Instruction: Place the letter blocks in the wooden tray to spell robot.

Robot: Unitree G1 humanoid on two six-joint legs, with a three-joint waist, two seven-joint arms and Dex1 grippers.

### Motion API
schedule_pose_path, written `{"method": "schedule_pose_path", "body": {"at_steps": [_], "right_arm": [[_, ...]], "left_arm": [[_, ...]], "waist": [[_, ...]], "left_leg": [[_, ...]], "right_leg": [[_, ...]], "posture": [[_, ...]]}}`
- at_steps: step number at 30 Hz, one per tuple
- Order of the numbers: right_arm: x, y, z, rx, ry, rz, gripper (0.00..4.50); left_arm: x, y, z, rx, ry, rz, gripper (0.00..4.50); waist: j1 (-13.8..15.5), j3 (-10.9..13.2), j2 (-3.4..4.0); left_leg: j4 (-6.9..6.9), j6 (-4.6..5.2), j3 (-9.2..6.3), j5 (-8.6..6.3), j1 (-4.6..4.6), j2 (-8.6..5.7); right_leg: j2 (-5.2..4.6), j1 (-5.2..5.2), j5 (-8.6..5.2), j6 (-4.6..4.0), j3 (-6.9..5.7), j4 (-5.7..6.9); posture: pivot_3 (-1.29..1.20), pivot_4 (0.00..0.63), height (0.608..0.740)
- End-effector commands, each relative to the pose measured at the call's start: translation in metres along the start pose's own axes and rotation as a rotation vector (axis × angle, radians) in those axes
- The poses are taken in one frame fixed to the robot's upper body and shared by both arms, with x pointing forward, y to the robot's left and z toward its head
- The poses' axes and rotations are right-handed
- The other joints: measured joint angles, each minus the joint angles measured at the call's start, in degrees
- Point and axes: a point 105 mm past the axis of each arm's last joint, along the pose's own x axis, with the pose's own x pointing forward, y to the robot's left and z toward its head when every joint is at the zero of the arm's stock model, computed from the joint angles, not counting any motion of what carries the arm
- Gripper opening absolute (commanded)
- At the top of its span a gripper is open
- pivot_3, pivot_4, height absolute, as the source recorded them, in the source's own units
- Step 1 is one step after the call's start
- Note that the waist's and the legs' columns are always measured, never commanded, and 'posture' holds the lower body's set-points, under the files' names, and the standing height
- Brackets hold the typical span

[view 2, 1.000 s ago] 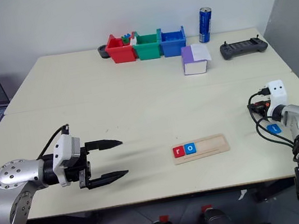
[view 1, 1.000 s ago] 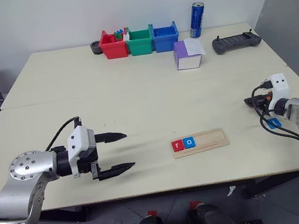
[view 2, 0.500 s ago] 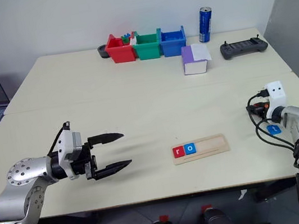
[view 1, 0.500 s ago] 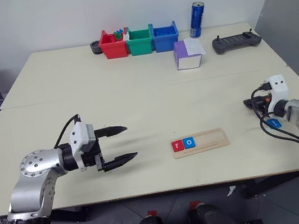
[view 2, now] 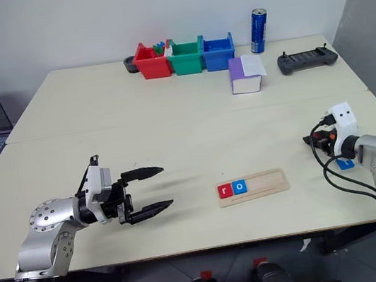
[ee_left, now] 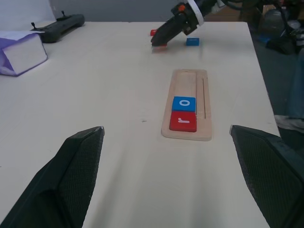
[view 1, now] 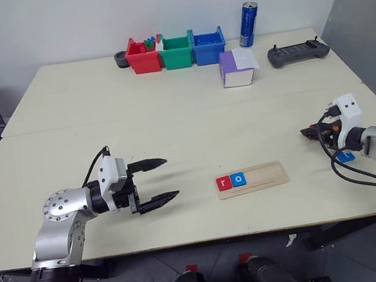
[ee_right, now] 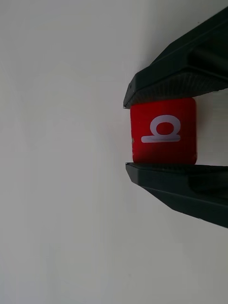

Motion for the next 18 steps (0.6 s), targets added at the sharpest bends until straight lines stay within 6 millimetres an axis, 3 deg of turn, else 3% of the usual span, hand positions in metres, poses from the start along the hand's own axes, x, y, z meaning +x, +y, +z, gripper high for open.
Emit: {"method": "schedule_pose_path", "body": {"at_steps": [1, 9, 15, 18], "right_arm": [[-0.025, -0.004, 0.033, -0.037, -0.090, -0.029, 1.41], [-0.053, 0.014, 0.005, -0.018, -0.078, -0.120, 1.41], [-0.070, 0.065, -0.022, 0.032, -0.054, -0.087, 1.41], [-0.065, 0.072, -0.030, 0.030, -0.023, -0.103, 1.41]], "left_arm": [[0.003, -0.001, 0.004, 0.038, -0.002, -0.032, 4.50], [0.006, -0.008, -0.014, 0.032, 0.031, -0.058, 4.50], [0.007, -0.011, -0.019, 0.032, 0.039, -0.067, 4.50], [0.011, -0.011, -0.021, 0.024, 0.034, -0.068, 4.50]], "waist": [[0.19, 0.00, 0.00], [0.35, -0.02, -0.03], [0.23, -0.02, -0.01], [0.20, -0.03, -0.01]], "left_leg": [[0.00, 0.00, 0.00, 0.00, -0.01, -0.01], [-0.04, 0.00, -0.04, -0.01, -0.04, -0.01], [-0.10, 0.00, -0.06, -0.01, -0.02, 0.04], [-0.08, 0.01, -0.05, -0.01, -0.01, 0.03]], "right_leg": [[-0.01, 0.00, 0.00, 0.00, 0.00, -0.01], [-0.02, -0.01, 0.00, 0.00, -0.03, -0.06], [0.00, -0.04, -0.01, 0.01, -0.05, -0.04], [0.00, -0.04, 0.02, 0.06, -0.04, -0.04]], "posture": [[0.00, 0.150, 0.740], [0.00, 0.150, 0.740], [0.00, 0.150, 0.740], [0.00, 0.150, 0.740]]}}
